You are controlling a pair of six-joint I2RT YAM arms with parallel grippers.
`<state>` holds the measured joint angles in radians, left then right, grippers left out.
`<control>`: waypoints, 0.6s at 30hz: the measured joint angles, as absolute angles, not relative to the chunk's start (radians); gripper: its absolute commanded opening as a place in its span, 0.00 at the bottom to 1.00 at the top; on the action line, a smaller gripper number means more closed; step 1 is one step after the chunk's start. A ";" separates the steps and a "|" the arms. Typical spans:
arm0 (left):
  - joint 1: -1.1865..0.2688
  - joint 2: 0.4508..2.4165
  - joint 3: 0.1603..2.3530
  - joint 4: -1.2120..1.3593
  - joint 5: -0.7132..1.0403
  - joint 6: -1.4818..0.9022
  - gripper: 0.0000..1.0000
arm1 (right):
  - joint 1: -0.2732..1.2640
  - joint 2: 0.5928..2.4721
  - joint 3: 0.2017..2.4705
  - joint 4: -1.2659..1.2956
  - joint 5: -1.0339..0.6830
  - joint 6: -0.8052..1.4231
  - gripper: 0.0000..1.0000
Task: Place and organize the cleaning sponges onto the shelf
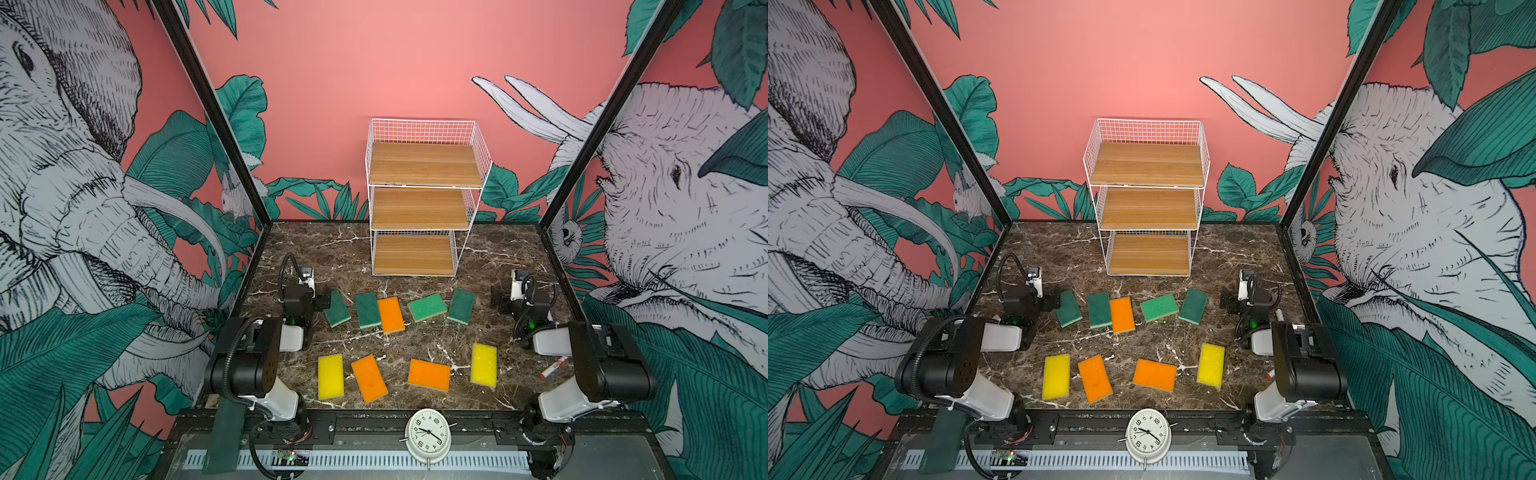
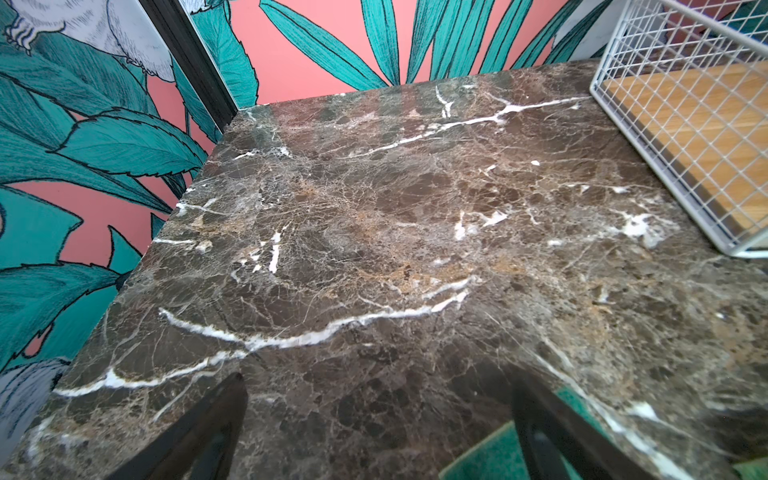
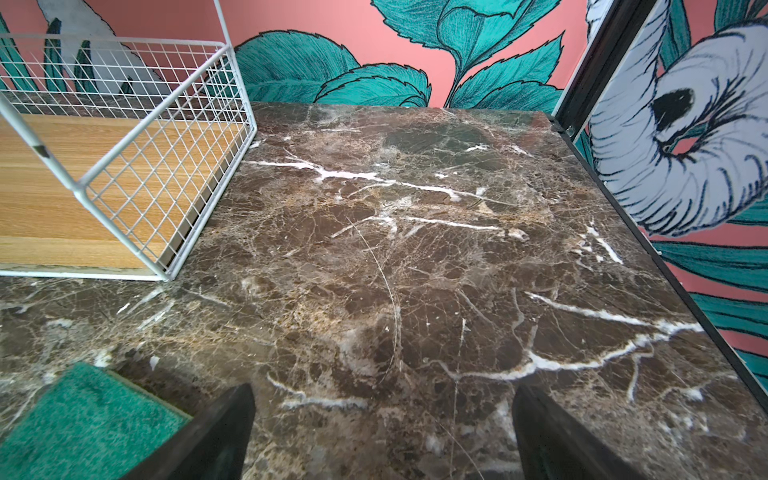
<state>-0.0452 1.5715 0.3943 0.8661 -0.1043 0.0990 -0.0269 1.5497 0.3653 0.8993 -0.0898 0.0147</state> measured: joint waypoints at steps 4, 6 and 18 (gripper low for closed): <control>-0.045 1.568 0.394 0.865 -0.127 0.093 1.00 | -0.027 1.541 0.366 0.885 -0.065 0.023 0.99; -0.045 1.552 0.394 0.855 -0.151 0.086 1.00 | -0.027 1.521 0.371 0.855 -0.035 0.029 0.99; -0.045 1.243 0.472 0.573 -0.221 0.015 1.00 | -0.026 1.217 0.447 0.563 0.040 0.089 0.99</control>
<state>-0.0452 1.2430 0.4721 0.5732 -0.2207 0.0151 -0.0261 1.2171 0.4469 0.5632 0.0402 0.0887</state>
